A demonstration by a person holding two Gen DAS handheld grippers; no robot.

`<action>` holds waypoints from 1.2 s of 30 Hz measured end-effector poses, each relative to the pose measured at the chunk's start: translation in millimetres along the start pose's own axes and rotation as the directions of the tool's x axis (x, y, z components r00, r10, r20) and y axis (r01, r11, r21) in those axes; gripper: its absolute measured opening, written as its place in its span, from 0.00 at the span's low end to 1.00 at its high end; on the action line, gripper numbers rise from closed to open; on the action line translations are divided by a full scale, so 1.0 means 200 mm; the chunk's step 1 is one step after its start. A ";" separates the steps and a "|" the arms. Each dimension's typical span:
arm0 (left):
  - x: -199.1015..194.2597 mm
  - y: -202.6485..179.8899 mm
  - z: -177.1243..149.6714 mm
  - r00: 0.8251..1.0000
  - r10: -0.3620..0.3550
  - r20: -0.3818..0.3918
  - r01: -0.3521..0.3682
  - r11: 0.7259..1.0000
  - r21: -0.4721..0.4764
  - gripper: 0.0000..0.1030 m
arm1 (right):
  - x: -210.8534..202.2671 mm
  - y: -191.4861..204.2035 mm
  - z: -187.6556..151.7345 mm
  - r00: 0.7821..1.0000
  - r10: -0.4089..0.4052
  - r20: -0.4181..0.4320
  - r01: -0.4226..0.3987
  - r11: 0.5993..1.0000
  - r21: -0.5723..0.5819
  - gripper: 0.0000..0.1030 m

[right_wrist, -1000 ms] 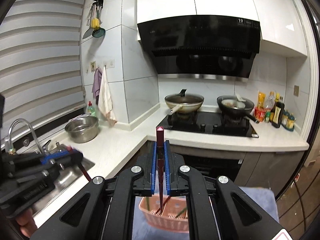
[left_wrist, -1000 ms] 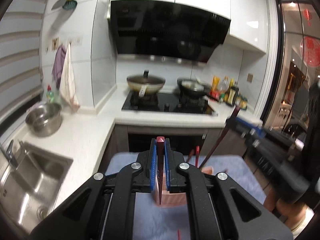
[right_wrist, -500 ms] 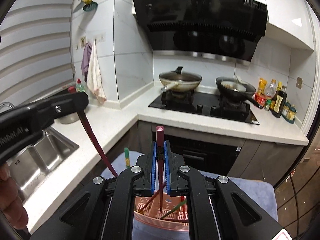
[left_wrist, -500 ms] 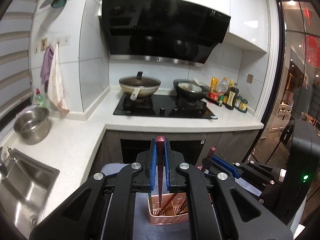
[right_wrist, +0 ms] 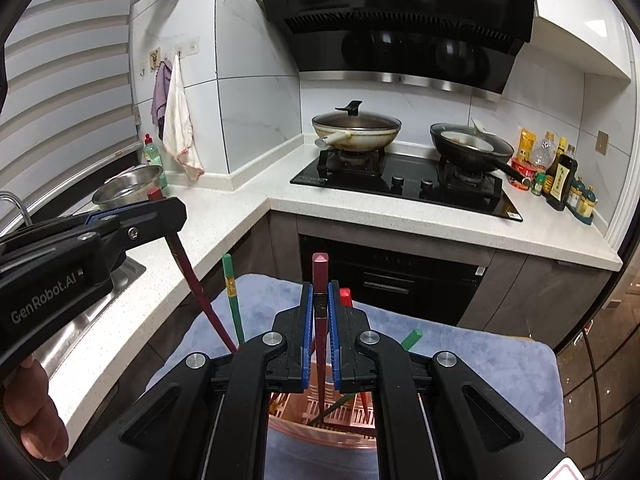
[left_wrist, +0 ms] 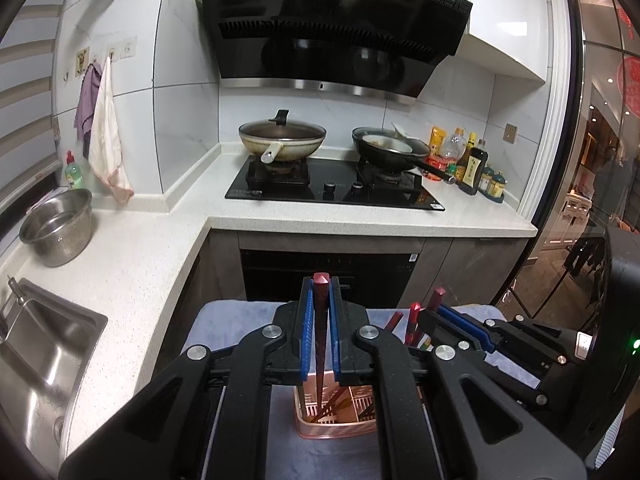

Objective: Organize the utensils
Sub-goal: 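Carry both dark red chopsticks into the pink basket and open both tools, then grasp the white spoon by its handle with the right tool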

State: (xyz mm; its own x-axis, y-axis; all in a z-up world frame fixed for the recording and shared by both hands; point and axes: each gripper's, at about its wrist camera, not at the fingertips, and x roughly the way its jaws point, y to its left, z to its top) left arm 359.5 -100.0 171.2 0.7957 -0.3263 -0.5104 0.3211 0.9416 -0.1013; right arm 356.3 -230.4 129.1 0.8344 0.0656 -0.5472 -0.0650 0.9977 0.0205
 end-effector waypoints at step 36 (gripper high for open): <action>-0.32 0.02 -0.49 0.988 0.126 -0.092 -0.127 0.992 -0.012 0.52 | -0.47 0.14 -0.52 0.998 0.039 -0.049 -0.037 0.998 0.041 0.35</action>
State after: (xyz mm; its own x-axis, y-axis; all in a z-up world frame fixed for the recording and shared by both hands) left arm 259.6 -68.3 119.8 0.7790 -0.1963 -0.5956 0.2110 0.9764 -0.0458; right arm 219.1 -209.6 93.0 0.8035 0.1033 -0.5863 -0.0732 0.9945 0.0750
